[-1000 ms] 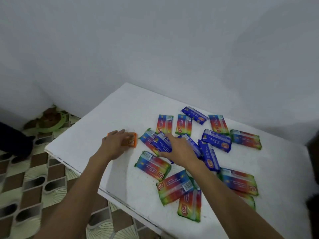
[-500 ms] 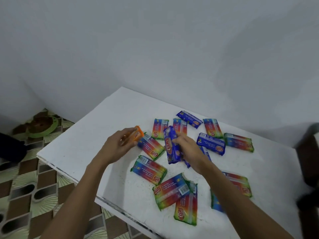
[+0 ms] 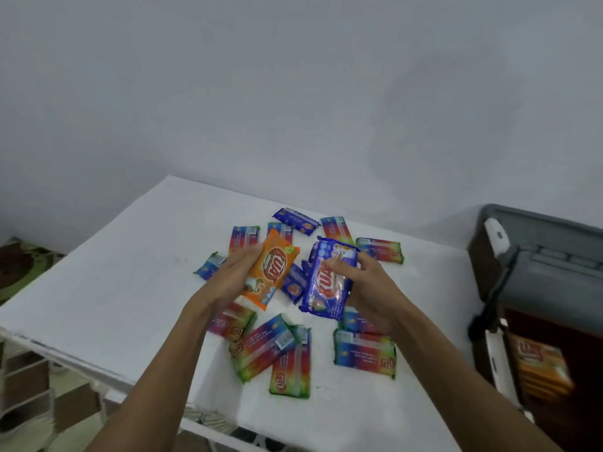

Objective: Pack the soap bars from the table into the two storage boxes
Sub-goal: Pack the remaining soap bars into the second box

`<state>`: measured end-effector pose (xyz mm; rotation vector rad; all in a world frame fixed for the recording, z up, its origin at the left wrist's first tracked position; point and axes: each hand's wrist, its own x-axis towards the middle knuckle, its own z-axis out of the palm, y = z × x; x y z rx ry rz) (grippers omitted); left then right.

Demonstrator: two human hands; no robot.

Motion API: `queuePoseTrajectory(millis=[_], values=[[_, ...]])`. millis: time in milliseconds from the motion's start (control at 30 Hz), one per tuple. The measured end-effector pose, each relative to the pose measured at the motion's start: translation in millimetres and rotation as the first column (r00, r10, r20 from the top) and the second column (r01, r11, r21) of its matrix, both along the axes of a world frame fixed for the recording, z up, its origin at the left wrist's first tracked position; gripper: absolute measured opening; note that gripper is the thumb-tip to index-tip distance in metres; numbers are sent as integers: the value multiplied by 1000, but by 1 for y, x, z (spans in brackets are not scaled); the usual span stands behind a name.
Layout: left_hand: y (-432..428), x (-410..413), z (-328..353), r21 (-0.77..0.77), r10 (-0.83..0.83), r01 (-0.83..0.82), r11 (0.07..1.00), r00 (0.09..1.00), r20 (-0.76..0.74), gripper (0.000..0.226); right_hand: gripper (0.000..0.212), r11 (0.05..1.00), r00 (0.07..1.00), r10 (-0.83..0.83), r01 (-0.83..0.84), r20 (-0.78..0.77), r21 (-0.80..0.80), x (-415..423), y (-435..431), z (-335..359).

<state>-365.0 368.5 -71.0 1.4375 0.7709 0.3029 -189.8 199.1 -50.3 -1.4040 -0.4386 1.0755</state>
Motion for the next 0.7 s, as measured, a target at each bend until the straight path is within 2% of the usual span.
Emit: queuePoseTrajectory(millis=[33, 67, 133, 300, 433, 633, 700], values=[[-9, 8, 2, -13, -37, 37, 999, 999, 4, 54, 33, 1000, 999, -18, 18, 27, 0, 5, -11, 3], [-20, 16, 4, -5, -68, 68, 998, 998, 8, 41, 33, 999, 998, -39, 39, 54, -4, 9, -22, 6], [-42, 31, 12, -11, -99, 99, 995, 995, 21, 3, 34, 998, 993, -63, 65, 98, -17, 20, -45, 13], [-86, 62, 28, 11, -192, 191, 981, 979, 65, 21, 26, 994, 991, -102, 104, 92, -23, 49, -107, 26], [-127, 94, 36, -5, -219, 221, 975, 969, 115, 32, 32, 989, 983, -130, 137, 128, -50, 73, -163, 34], [-191, 147, 36, -48, -139, 155, 987, 961, 241, 44, 31, 982, 974, -180, 187, 137, -38, 113, -253, 42], [-213, 165, 37, -39, -105, 122, 992, 952, 286, 40, 35, 975, 967, -212, 218, 138, -31, 127, -280, 41]])
